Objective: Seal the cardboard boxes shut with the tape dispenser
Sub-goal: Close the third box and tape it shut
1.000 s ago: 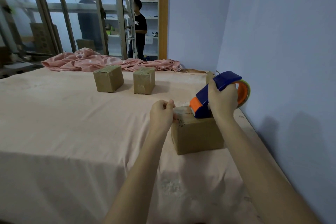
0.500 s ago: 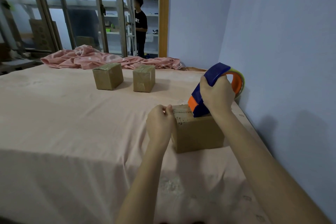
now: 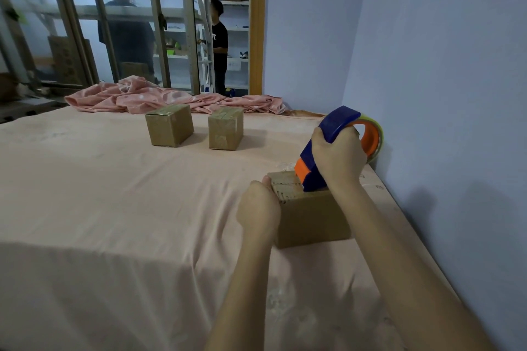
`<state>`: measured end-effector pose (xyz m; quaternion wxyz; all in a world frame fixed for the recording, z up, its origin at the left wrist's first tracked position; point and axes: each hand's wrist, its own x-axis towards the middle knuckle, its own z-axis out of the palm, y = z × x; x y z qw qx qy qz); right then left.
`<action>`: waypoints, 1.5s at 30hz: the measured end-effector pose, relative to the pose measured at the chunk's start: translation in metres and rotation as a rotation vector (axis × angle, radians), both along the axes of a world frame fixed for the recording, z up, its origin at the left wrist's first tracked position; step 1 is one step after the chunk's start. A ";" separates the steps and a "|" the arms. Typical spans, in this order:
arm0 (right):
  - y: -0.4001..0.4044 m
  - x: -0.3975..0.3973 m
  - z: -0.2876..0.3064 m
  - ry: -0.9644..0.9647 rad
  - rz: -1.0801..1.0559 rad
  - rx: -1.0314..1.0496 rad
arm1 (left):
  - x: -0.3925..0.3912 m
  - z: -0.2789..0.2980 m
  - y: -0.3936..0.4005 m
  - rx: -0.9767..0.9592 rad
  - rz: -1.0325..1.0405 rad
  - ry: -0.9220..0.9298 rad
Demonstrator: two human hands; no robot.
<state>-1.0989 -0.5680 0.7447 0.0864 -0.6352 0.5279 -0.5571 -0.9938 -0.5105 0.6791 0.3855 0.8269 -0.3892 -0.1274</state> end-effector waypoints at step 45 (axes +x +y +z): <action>0.029 0.031 -0.002 0.025 -0.145 0.061 | 0.053 -0.028 0.032 -0.544 -0.672 0.433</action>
